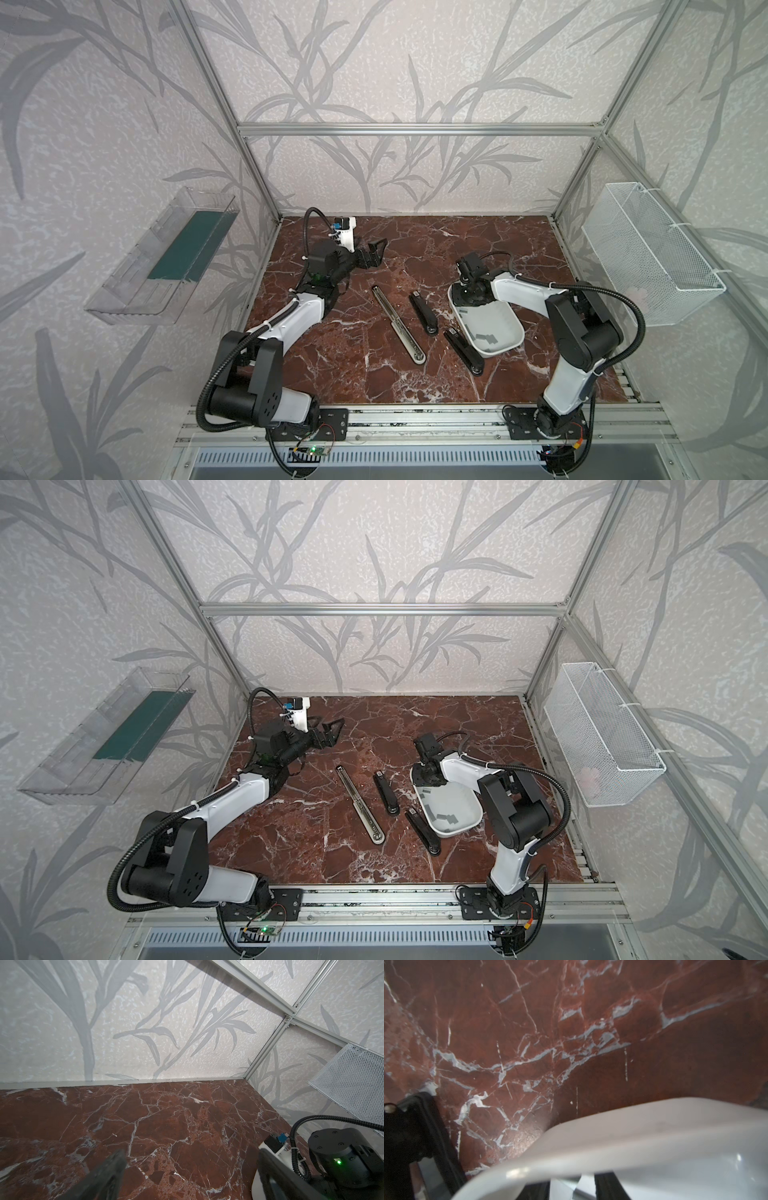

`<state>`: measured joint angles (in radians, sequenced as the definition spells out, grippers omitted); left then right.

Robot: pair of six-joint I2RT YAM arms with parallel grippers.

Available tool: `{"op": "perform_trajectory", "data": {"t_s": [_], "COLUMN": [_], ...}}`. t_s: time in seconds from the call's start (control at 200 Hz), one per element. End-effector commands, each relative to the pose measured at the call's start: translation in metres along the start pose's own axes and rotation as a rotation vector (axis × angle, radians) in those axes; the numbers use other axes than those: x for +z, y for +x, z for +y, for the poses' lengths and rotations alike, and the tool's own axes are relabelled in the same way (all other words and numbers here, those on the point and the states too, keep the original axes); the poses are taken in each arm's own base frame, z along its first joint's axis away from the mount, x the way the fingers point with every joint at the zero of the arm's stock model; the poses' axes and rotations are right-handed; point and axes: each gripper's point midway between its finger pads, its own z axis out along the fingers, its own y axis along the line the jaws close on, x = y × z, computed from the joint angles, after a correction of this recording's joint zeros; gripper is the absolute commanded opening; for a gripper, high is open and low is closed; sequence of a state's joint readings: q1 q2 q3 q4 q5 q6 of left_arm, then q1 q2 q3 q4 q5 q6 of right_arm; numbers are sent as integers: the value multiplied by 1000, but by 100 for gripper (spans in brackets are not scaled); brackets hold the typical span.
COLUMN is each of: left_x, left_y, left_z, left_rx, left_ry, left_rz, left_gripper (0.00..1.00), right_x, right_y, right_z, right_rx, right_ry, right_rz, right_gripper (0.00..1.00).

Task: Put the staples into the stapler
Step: 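Close the right gripper on the staple strip and lift it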

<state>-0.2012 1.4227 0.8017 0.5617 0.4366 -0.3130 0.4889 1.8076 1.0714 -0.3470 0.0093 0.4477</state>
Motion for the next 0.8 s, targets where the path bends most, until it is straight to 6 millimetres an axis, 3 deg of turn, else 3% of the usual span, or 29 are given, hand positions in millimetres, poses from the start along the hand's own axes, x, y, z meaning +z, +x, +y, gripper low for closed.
{"op": "perform_trajectory", "data": {"t_s": [0.0, 0.275, 0.475, 0.58, 0.705, 0.795], "left_x": [3, 1, 2, 2, 0, 0], "left_y": [-9, -11, -12, -12, -13, -11], "left_z": [-2, -6, -10, -11, -13, -13], "left_rx": [40, 47, 42, 45, 50, 49], "left_ry": [-3, 5, 20, 23, 26, 27], "left_rz": [-9, -14, -11, -13, -14, -13], "left_gripper": [99, 99, 99, 99, 99, 99], "right_x": [3, -7, -23, -21, -31, -42], "right_y": [9, 14, 15, 23, 15, 4], "right_z": [-12, -44, -52, -62, -53, -37], "right_rx": [-47, 5, 39, 67, 57, 11], "right_ry": [93, 257, 259, 267, 188, 94], "right_rz": [24, -10, -40, -16, -63, -118], "right_gripper": [34, 20, 21, 20, 20, 28]}}
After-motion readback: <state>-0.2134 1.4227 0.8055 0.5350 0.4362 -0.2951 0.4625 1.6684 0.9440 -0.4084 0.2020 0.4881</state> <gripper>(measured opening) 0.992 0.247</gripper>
